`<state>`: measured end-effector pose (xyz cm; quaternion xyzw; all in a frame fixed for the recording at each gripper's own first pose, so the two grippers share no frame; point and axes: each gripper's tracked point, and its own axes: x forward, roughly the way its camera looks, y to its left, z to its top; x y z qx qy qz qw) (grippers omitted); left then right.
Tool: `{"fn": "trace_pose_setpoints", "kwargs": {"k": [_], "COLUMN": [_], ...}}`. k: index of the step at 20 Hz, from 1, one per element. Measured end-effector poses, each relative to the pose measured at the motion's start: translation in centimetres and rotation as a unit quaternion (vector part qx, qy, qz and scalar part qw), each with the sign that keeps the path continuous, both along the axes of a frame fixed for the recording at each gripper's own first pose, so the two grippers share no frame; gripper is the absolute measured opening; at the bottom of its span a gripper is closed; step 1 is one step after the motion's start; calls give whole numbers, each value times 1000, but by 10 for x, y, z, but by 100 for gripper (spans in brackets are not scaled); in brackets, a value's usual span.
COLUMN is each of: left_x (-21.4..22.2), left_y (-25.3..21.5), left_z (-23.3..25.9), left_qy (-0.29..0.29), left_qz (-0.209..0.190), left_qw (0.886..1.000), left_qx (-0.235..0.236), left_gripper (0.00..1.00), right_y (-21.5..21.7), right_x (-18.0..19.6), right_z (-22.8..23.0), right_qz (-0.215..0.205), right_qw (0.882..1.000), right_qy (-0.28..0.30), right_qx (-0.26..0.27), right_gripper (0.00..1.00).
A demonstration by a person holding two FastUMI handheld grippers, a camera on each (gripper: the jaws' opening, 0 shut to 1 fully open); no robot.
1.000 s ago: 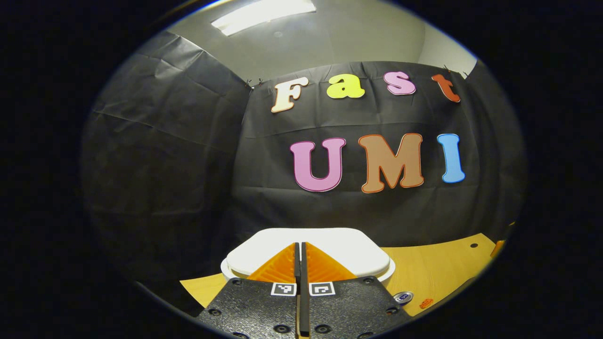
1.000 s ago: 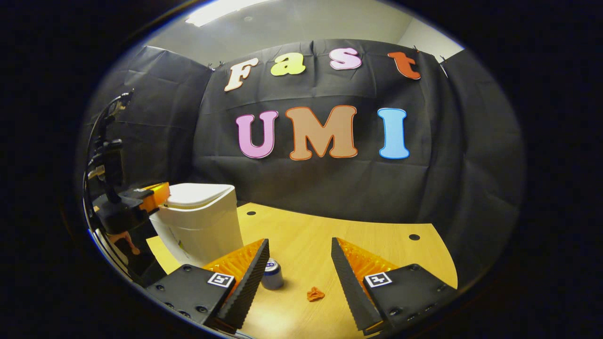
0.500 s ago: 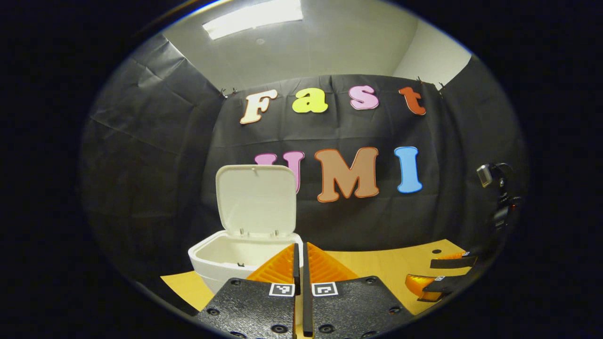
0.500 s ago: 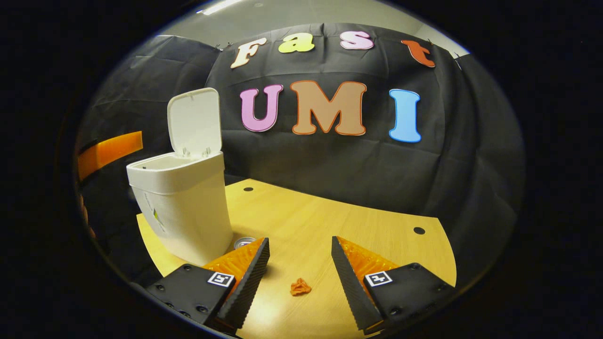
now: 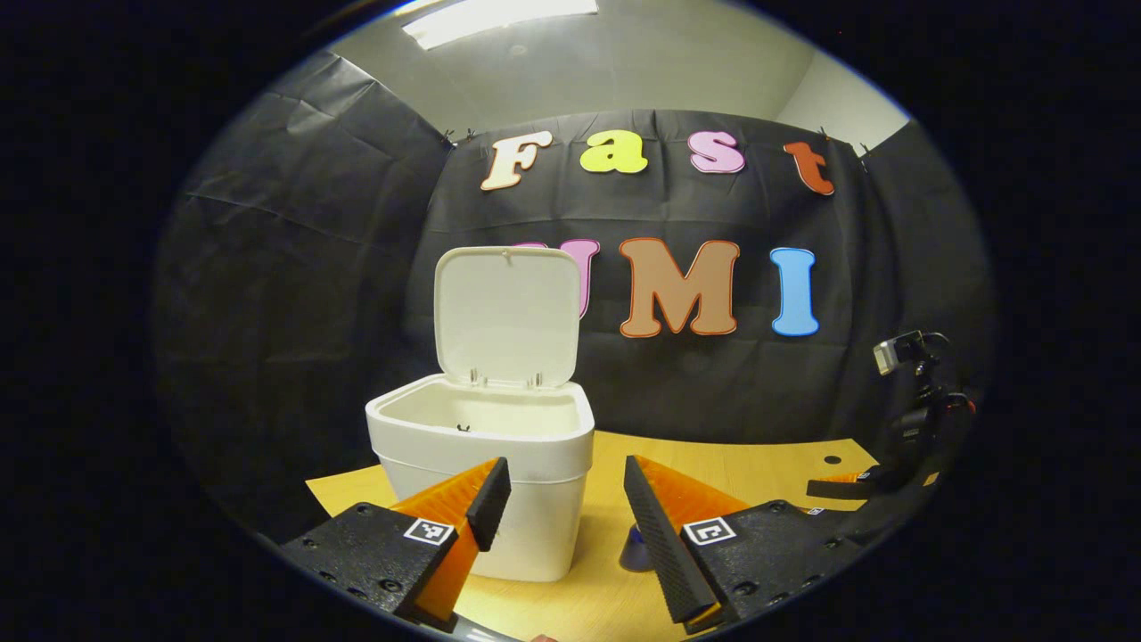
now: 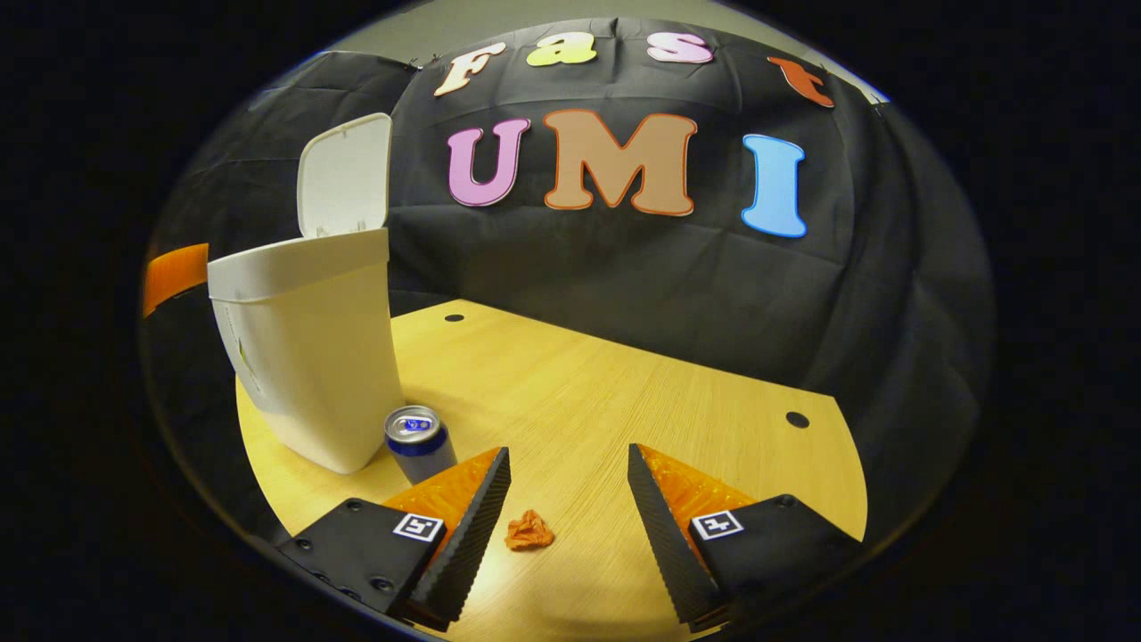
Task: Press the lid of the desktop garbage bin to open it, pick up the crumpled paper on the desktop and throw it into the bin, then pick up the pop can on the desktop and drop it into the bin, and finally close the garbage bin lid.
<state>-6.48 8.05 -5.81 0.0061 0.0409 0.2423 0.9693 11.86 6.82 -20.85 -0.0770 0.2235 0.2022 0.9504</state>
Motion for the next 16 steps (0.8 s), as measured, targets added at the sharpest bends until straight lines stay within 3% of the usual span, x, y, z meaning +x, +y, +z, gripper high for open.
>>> {"fn": "trace_pose_setpoints", "kwargs": {"k": [4, 9, 11, 15, 16], "left_x": [-10, -23, -25, -25, -25], "left_y": [-3, -2, -1, 1, 1], "left_z": [1, -7, -5, -14, -15], "left_qy": [-3, 23, 26, 33, 34], "left_qz": [6, 12, 13, 16, 16], "left_qw": [1000, 999, 999, 999, 999], "left_qx": [8, 27, 33, 23, 21], "left_gripper": [89, 90, 90, 90, 90], "right_y": [8, 21, 23, 20, 20], "right_x": [2, 0, -5, -1, 0], "right_z": [-57, -117, -136, -135, -135], "right_qz": [17, 22, 19, 15, 15], "right_qw": [996, 982, 974, 975, 975], "right_qy": [80, 181, 223, 215, 214], "right_qx": [-22, -41, -47, -56, -55], "right_gripper": [86, 89, 83, 63, 54]}}
